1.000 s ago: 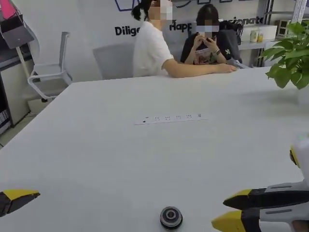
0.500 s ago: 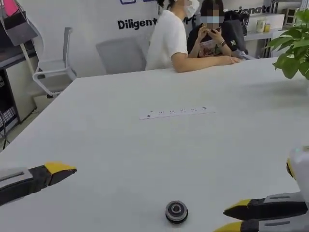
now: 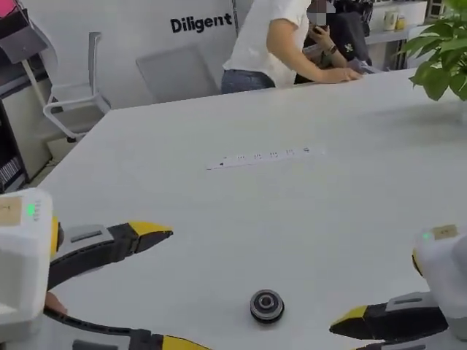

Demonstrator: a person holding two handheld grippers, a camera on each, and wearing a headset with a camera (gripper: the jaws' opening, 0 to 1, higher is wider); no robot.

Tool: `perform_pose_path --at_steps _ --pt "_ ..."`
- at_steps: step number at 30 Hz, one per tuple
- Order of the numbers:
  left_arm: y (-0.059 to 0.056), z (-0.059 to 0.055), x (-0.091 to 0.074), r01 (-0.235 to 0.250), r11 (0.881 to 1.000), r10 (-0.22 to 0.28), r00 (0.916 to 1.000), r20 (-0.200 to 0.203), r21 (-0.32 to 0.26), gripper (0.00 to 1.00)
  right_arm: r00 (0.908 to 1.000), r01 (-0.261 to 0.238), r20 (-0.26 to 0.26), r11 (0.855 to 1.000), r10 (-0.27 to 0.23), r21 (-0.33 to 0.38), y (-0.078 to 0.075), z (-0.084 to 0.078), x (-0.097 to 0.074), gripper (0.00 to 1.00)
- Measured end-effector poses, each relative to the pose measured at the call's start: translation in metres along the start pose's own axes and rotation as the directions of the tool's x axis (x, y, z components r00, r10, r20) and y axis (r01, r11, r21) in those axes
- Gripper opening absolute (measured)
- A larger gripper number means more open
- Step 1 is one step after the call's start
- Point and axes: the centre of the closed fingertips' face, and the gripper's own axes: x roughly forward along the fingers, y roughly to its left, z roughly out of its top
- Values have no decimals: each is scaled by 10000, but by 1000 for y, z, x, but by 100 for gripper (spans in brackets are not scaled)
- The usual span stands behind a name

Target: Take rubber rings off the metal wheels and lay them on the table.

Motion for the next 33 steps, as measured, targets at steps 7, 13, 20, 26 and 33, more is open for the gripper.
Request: perform_pose_path --at_steps 7,13,20,26,33 --pt "-17 -9 27 830 9965 -831 9962 -256 -43 80 9990 -147 -424 9983 124 -556 3 -7 11 33" --pt "-27 -15 46 1250 9920 -1254 9917 -281 -146 74 9973 -257 -712 9950 188 -969 4 -10 19 33" --pt "-37 -28 62 1529 9882 -1528 9878 -298 -6 62 9959 -429 -846 9921 330 -1178 4 -10 27 32" --pt "-45 -43 74 1710 9849 -1721 9839 -481 -267 52 9941 -592 -979 9902 470 -1261 6 -11 34 31" --pt "-47 -55 82 1678 9847 -1697 9846 -420 -470 41 9922 -739 -1098 9873 587 -1404 9 -13 41 30"
